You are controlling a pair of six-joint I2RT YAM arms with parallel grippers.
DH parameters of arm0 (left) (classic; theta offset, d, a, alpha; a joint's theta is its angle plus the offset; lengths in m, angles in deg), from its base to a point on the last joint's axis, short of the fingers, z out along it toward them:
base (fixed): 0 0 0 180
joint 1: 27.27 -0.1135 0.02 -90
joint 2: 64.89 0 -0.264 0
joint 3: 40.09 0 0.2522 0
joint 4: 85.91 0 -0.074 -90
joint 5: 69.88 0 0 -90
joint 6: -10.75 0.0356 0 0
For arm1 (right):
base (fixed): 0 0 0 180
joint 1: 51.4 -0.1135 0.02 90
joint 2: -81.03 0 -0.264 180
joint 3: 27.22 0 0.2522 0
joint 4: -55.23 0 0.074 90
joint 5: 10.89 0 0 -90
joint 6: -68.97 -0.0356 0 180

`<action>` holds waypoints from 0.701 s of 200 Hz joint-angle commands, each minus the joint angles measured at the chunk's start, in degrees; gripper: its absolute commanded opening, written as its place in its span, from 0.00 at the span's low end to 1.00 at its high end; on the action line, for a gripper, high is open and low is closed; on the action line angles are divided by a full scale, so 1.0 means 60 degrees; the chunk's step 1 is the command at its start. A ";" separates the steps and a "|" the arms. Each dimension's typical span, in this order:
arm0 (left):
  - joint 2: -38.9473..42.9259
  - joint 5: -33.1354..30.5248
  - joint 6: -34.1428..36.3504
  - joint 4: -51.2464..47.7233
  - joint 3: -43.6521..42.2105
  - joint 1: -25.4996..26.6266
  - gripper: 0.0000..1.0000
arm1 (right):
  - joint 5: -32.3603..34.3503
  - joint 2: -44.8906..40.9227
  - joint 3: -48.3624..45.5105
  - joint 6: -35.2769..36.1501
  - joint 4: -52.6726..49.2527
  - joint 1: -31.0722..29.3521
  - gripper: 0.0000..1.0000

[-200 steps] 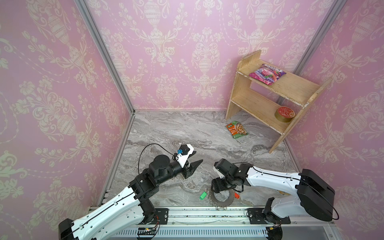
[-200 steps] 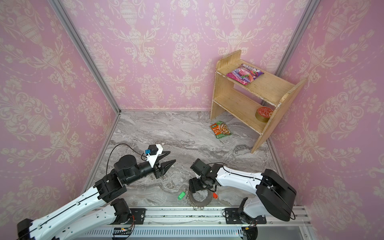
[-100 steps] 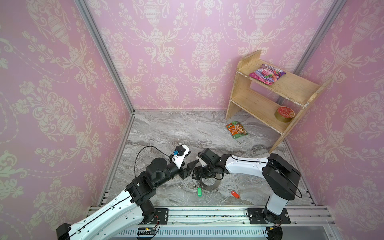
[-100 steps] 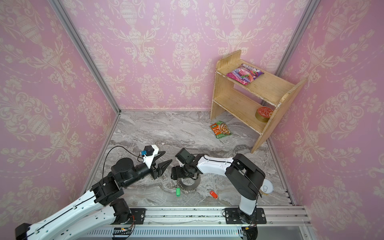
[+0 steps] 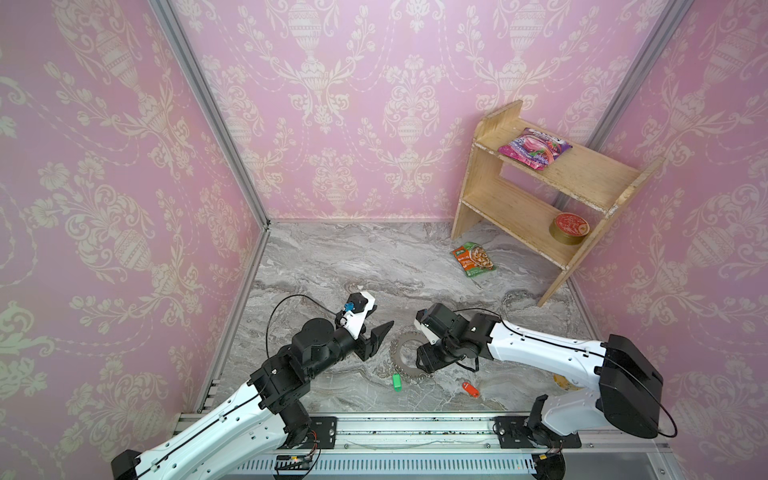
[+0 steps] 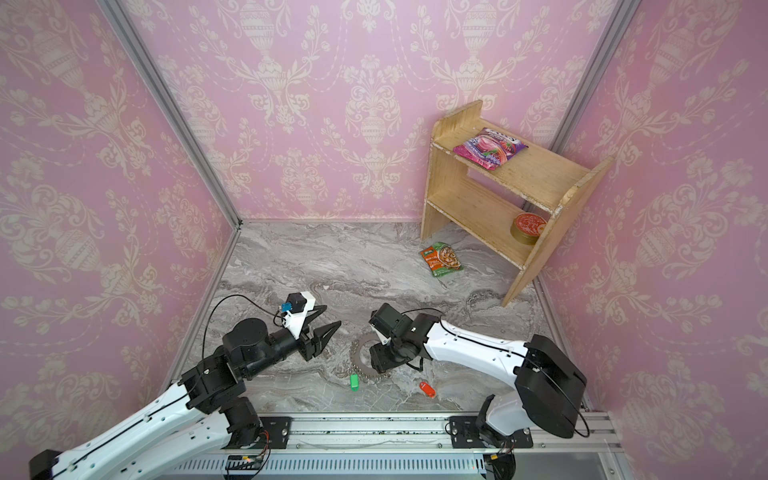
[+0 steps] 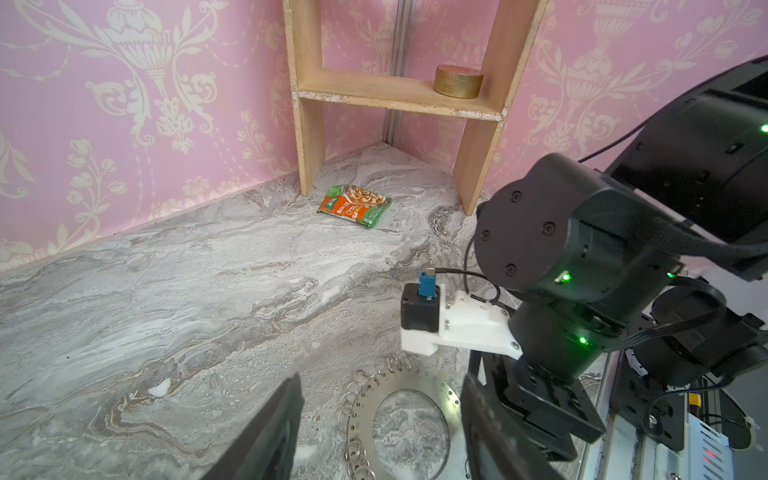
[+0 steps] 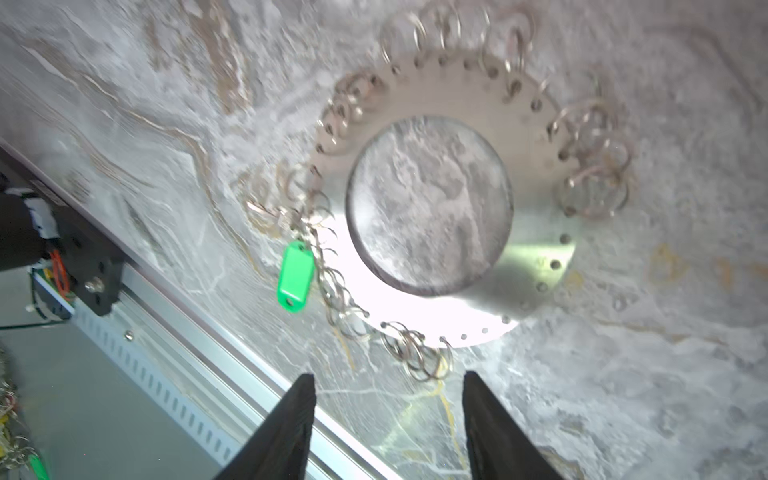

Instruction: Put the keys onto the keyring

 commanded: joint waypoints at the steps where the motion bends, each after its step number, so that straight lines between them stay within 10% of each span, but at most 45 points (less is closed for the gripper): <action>1: -0.0205 -0.0138 -0.0350 0.0341 -0.0055 -0.0022 0.62 | -0.0440 -0.0044 -0.0897 -0.1108 0.0450 0.0029 0.54; 81: -0.0258 -0.0085 -0.0325 0.0158 0.0091 -0.0017 0.63 | -0.0773 -0.0146 -0.1963 -0.2777 0.2643 0.0444 0.41; 140: -0.0224 -0.0143 -0.0209 0.0050 0.0110 -0.0025 0.64 | 0.1258 -0.0115 -0.0203 -0.1020 -0.0376 -0.0354 0.37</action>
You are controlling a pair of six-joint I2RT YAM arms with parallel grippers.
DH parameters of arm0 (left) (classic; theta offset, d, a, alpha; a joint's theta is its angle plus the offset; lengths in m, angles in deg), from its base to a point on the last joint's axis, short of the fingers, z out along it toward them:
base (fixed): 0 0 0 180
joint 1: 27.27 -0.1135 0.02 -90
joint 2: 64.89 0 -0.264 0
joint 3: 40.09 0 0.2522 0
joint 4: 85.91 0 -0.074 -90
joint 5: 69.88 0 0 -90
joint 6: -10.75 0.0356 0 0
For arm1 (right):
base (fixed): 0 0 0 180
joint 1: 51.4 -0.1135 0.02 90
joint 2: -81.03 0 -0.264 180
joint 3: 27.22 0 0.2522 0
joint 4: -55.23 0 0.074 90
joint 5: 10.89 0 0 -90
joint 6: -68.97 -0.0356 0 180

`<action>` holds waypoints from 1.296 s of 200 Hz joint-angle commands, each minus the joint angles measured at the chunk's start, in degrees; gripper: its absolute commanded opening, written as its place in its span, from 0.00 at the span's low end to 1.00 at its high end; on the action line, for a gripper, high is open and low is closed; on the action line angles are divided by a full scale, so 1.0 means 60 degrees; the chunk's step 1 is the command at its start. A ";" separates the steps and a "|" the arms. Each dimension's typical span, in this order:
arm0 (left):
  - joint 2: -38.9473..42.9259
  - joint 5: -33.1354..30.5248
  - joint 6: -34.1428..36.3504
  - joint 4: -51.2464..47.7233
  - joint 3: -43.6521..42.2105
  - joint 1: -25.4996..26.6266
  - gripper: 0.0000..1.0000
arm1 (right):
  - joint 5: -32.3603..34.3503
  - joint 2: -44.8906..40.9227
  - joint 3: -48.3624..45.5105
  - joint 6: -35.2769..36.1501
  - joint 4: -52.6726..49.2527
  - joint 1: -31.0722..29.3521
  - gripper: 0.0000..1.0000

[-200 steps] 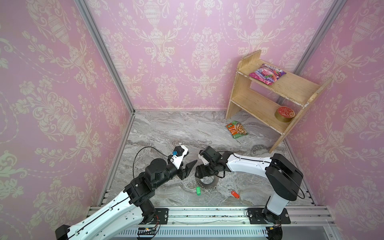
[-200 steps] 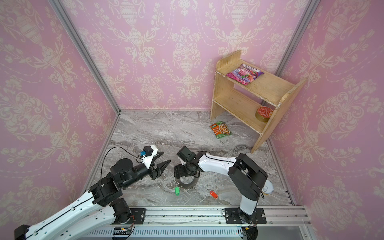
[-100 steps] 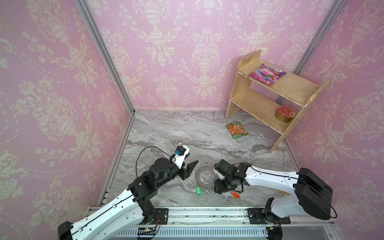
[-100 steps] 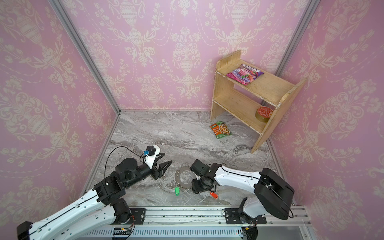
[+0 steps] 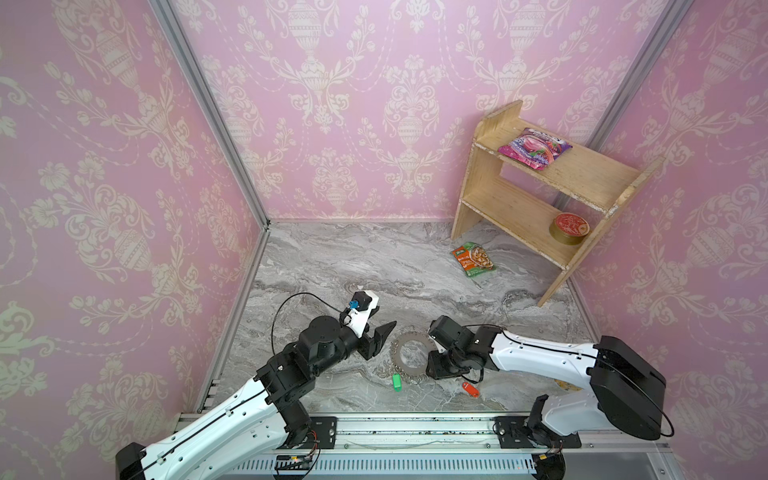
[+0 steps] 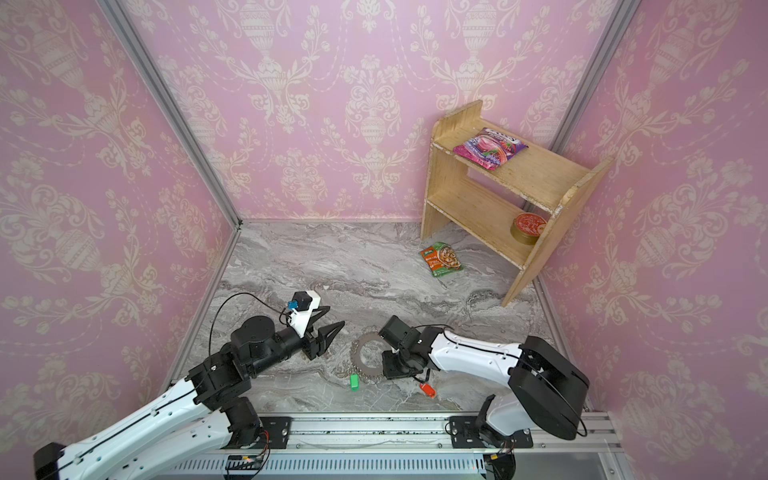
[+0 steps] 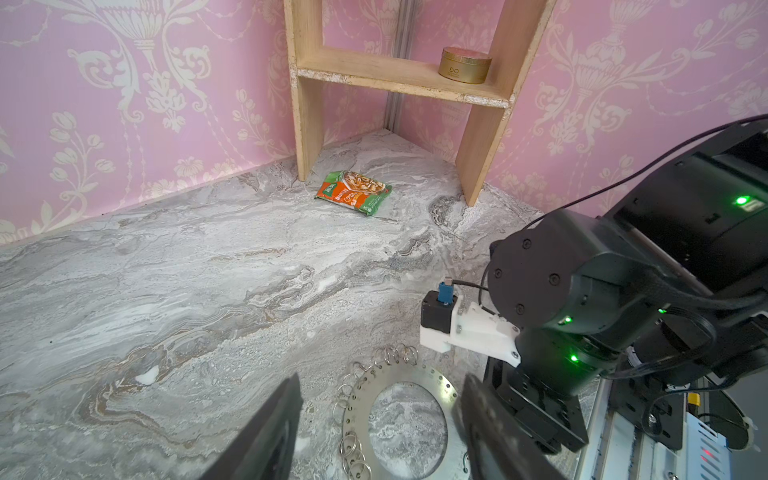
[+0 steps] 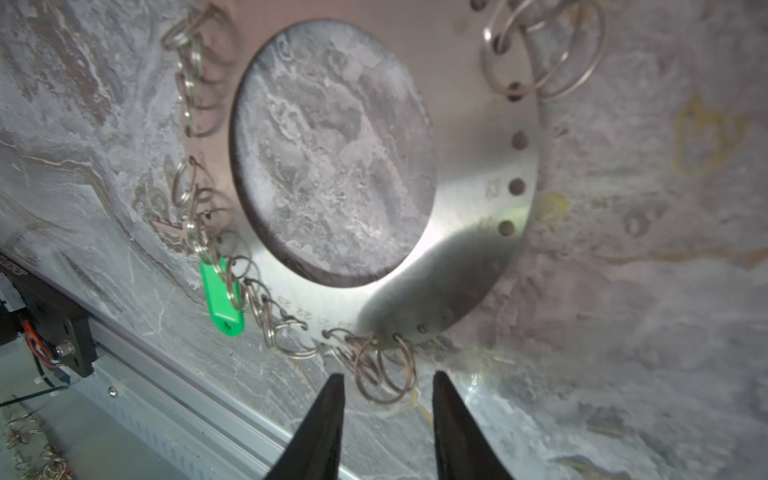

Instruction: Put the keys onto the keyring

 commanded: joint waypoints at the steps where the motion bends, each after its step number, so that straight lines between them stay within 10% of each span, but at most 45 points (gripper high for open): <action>1: 0.0098 -0.0155 -0.0004 -0.0027 0.0113 -0.0018 0.64 | 0.1037 -0.0061 0.0704 0.0870 -0.1357 -0.0262 0.37; 259: 0.0674 -0.0342 0.0057 -0.0539 0.0075 -0.0020 0.65 | 0.2774 0.2067 0.2205 0.2850 -0.2417 -0.1613 0.07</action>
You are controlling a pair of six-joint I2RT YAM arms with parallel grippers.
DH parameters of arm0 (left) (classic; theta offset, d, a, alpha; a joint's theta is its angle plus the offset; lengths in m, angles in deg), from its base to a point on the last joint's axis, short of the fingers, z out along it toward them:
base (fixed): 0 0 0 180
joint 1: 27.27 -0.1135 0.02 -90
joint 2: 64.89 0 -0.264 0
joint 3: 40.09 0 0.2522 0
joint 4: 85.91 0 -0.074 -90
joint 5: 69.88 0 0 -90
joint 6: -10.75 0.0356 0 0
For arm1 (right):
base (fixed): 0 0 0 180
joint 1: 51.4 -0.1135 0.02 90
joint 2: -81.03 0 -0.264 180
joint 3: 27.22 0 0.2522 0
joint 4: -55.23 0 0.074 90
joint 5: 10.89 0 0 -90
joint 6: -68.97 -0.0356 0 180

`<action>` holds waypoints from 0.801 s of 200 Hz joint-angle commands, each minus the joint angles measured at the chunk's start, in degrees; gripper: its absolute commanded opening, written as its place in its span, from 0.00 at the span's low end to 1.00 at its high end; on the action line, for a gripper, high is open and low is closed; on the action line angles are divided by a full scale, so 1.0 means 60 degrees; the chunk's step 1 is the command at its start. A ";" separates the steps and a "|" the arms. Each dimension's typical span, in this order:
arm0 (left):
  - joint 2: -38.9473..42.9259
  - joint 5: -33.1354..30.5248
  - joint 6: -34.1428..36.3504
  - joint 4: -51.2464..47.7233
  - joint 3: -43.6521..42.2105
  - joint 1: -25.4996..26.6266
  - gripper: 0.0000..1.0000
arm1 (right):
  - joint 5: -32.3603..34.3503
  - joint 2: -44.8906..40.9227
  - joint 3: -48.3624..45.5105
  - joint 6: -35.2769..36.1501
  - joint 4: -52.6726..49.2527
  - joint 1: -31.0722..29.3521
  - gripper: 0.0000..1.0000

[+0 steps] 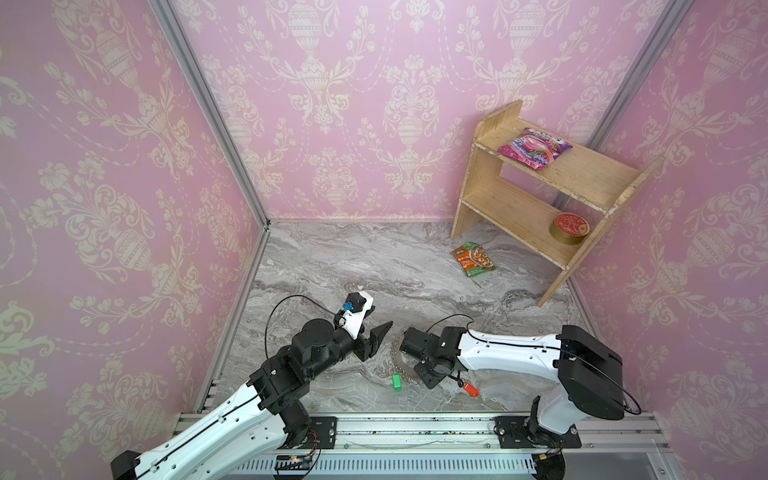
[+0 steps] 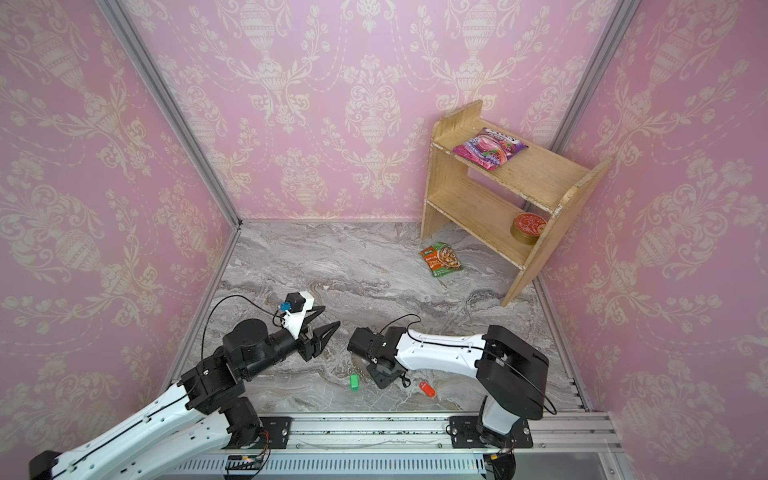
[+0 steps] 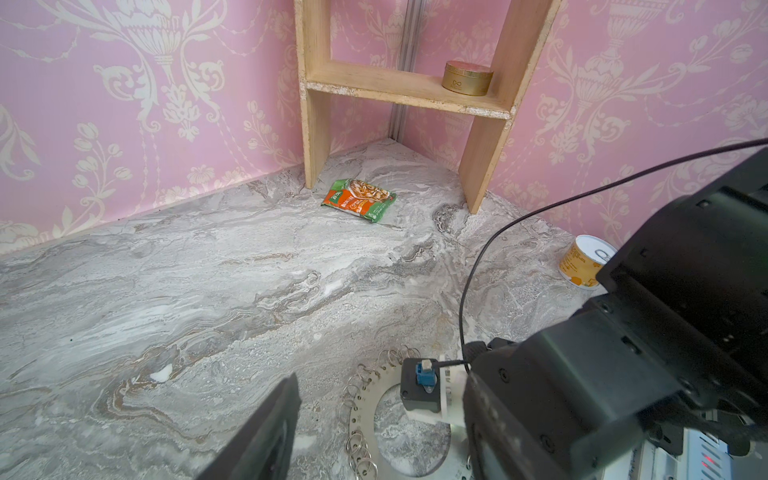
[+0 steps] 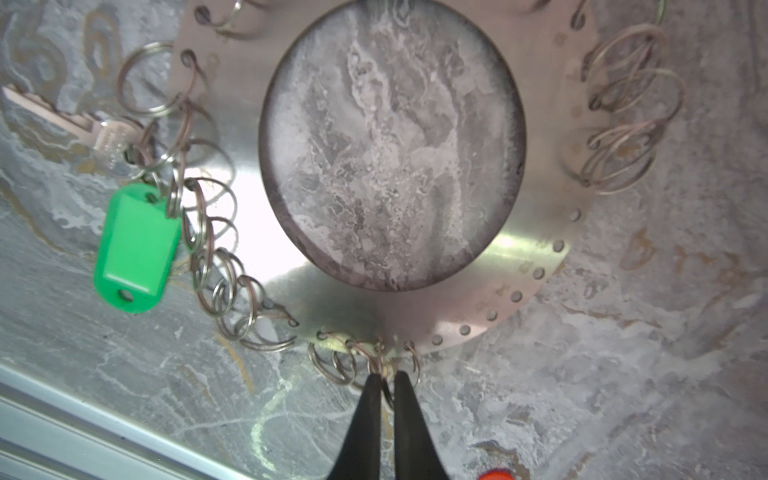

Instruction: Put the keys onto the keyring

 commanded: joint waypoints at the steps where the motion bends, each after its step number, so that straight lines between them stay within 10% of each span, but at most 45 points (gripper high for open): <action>1: 0.0157 -0.0169 0.0053 -0.0242 0.0070 -0.0022 0.65 | 0.0189 0.0068 0.0048 0.0072 -0.0067 -0.0039 0.07; 160: 0.0337 -0.0221 0.0060 -0.0414 0.0102 -0.0023 0.65 | -0.0016 0.0066 -0.0190 -0.0210 0.0080 0.0205 0.21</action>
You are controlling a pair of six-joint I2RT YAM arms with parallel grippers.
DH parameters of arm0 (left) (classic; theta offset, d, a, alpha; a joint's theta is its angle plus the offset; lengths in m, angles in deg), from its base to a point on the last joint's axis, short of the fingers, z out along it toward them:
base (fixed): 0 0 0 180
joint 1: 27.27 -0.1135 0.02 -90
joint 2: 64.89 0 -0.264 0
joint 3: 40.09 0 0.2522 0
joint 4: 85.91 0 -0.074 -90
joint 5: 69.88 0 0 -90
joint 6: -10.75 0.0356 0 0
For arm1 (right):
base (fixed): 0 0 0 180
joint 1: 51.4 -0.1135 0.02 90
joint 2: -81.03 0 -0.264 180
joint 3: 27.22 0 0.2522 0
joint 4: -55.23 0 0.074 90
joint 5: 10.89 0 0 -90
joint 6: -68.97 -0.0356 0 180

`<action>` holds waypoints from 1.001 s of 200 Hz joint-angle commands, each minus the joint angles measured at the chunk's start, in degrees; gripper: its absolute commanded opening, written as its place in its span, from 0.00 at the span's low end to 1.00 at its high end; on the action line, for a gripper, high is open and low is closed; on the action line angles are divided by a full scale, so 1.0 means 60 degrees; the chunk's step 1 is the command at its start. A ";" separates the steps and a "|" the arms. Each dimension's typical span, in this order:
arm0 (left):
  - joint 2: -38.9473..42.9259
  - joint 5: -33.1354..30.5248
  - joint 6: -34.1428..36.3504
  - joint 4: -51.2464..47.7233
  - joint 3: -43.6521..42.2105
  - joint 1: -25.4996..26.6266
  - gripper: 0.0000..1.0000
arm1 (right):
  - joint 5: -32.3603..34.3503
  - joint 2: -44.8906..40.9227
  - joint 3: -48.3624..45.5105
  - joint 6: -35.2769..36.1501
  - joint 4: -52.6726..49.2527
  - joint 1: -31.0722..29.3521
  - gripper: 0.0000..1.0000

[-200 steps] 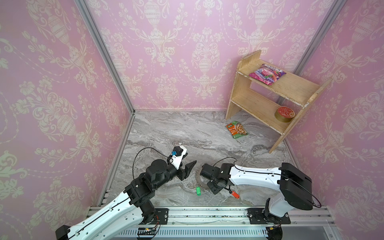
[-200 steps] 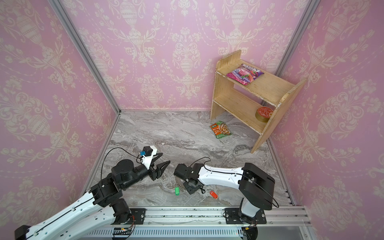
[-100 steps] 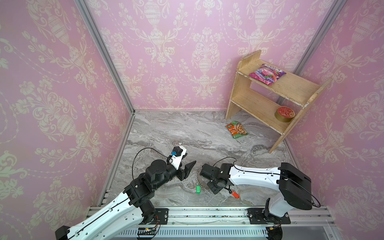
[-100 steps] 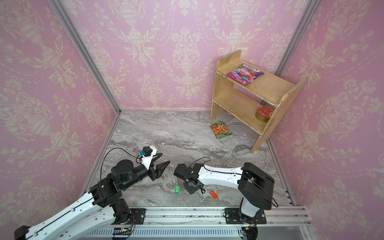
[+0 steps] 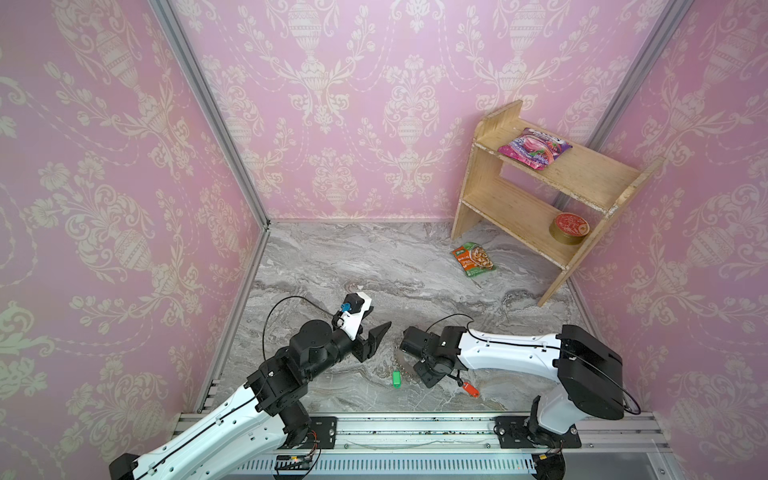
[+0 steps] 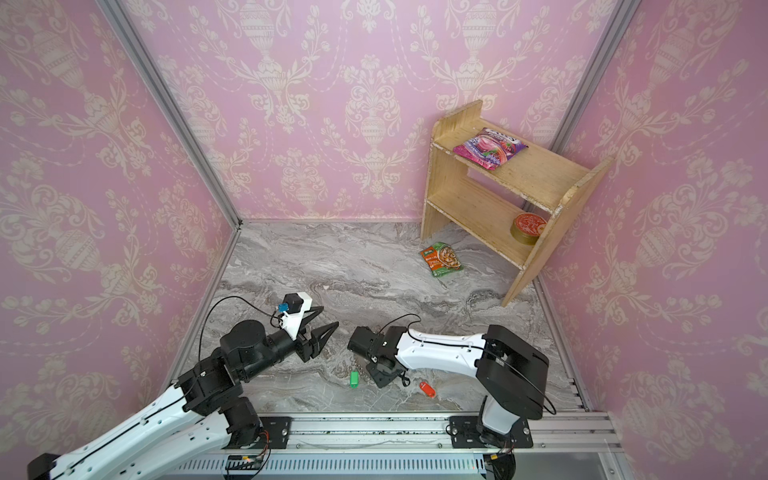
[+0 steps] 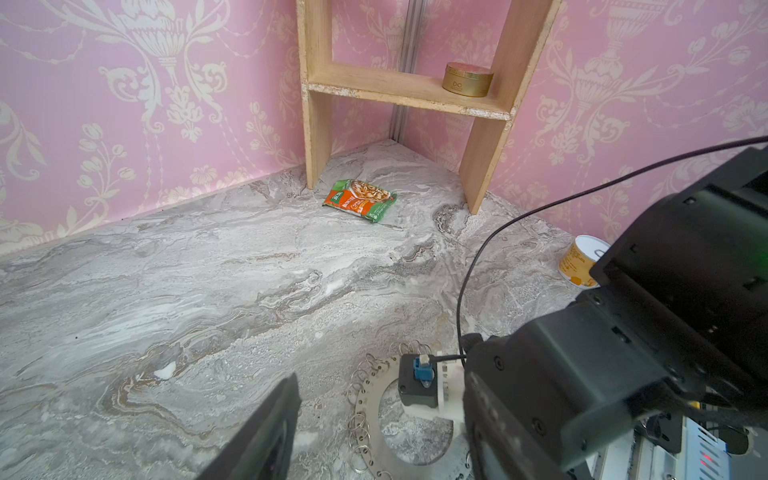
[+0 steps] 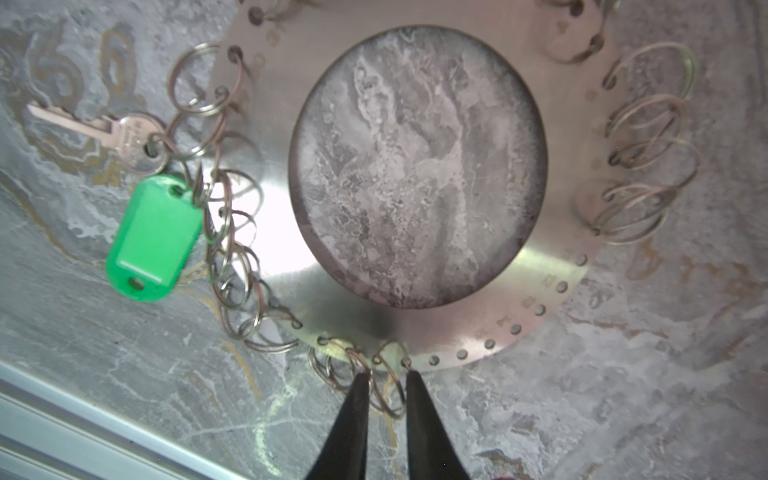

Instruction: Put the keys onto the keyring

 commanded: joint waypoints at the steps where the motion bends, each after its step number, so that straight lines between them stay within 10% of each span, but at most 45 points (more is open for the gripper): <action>1: 0.0144 -0.0193 0.0056 -0.0245 0.0092 -0.0017 0.65 | 0.0114 0.0050 -0.0179 -0.0242 -0.0103 0.0114 0.21; 55: 0.0155 -0.0200 0.0084 -0.0200 0.0046 -0.0021 0.65 | -0.0372 0.0027 -0.0361 -0.0241 0.0138 0.0323 0.23; 126: 0.0171 -0.0210 0.0133 -0.0259 0.0128 -0.0022 0.65 | -0.0538 -0.0217 -0.0455 -0.0124 0.0392 0.0327 0.00; 200: -0.0098 0.0149 0.0136 -0.0125 0.0184 -0.0015 0.65 | 0.0165 -0.3093 -0.0071 0.0330 0.0353 0.0595 0.00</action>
